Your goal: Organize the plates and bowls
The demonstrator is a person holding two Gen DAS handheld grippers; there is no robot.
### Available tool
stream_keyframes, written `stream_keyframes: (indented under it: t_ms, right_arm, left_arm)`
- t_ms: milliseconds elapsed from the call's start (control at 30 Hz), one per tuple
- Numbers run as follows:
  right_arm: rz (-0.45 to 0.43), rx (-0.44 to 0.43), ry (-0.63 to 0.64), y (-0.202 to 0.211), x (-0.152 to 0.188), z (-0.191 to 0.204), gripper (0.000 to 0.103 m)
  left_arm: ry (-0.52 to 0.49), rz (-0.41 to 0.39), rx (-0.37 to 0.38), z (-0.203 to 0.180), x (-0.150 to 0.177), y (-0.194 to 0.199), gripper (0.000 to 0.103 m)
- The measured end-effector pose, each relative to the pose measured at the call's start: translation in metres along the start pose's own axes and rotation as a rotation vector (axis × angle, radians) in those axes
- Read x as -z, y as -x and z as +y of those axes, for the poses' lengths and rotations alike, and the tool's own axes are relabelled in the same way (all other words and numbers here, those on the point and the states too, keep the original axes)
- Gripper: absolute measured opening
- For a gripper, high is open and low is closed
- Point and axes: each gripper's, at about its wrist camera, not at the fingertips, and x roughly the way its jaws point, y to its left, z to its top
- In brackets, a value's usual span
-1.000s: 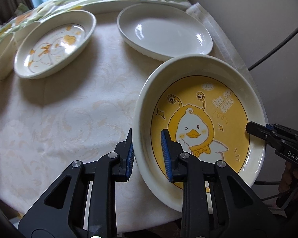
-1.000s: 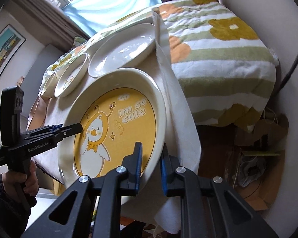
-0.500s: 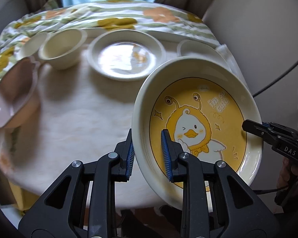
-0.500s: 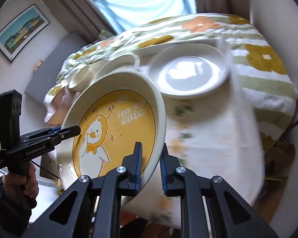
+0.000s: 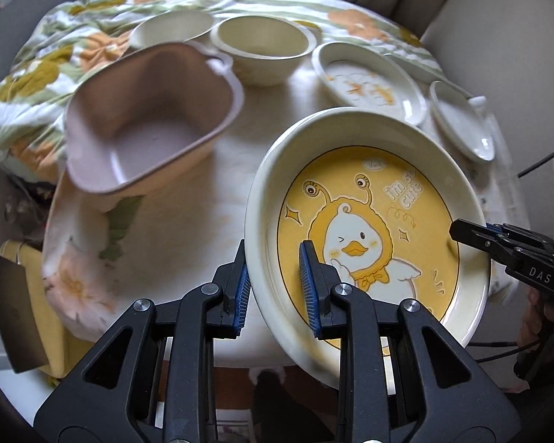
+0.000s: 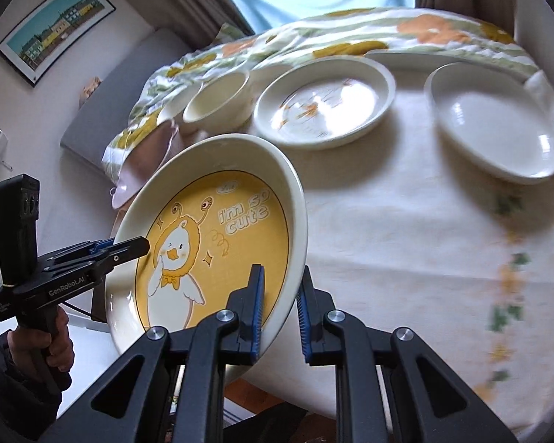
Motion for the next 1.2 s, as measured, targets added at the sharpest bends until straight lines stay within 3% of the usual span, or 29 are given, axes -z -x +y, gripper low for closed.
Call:
stream_keyframes:
  t_ms: [167, 467, 633, 1200]
  right_arm:
    - [0.029, 0.01, 0.001, -0.034, -0.001, 0.017, 0.015]
    - [0.025, 0.03, -0.007, -0.056, -0.003, 0.023, 0.015]
    - [0.024, 0.046, -0.007, -0.058, -0.004, 0.023, 0.016]
    - [0.039, 0.1, -0.022, -0.064, -0.005, 0.032, 0.017]
  left_arm:
    - [0.008, 0.016, 0.001, 0.029, -0.001, -0.015, 0.022]
    - [-0.006, 0.032, 0.02, 0.051, -0.006, -0.039, 0.022]
    - [0.013, 0.022, 0.037, 0.053, -0.005, -0.043, 0.022]
    - [-0.059, 0.02, -0.019, 0.041, -0.005, -0.046, 0.023]
